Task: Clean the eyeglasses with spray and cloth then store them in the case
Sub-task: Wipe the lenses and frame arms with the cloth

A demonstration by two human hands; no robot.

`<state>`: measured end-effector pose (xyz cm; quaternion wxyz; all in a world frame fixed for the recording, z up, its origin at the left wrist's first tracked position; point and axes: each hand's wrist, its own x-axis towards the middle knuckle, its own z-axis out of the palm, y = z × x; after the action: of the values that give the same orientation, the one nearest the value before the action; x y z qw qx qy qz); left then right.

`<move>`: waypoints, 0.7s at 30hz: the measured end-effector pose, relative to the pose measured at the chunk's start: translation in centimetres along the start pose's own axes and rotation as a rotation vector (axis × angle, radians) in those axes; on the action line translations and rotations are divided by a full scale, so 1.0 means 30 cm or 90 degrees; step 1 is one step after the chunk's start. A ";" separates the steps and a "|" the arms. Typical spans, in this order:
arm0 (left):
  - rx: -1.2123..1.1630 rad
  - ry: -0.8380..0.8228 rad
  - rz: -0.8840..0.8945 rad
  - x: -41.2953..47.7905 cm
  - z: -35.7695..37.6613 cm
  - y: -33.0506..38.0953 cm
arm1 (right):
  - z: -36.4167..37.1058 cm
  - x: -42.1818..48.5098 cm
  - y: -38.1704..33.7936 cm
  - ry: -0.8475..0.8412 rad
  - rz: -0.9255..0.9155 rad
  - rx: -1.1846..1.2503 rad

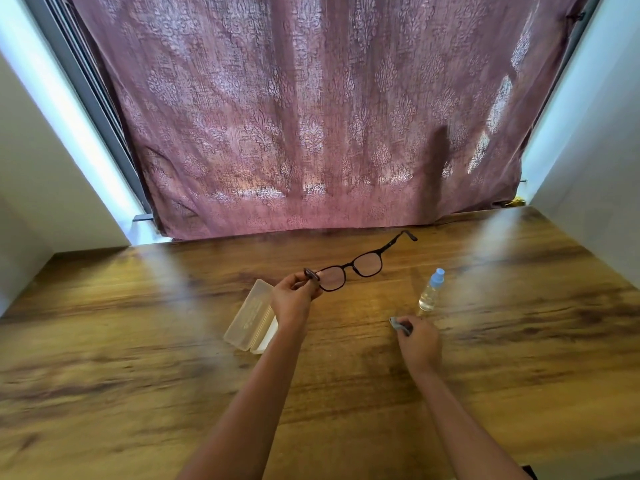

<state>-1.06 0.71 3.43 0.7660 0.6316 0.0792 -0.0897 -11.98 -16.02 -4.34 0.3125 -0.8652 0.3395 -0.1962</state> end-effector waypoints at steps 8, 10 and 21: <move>0.017 -0.029 0.017 0.008 0.037 0.005 | -0.130 -0.013 -0.283 0.185 -0.188 0.170; 0.016 -0.035 0.022 0.008 0.046 0.008 | -0.136 -0.025 -0.343 0.191 -0.279 0.159; 0.009 -0.071 0.041 -0.017 0.068 0.014 | -0.064 -0.064 -0.397 0.016 -0.369 0.039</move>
<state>-1.44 -1.19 4.34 0.7673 0.6332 0.0155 -0.1002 -8.84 -8.59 4.84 0.2649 -0.9138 0.0759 -0.2983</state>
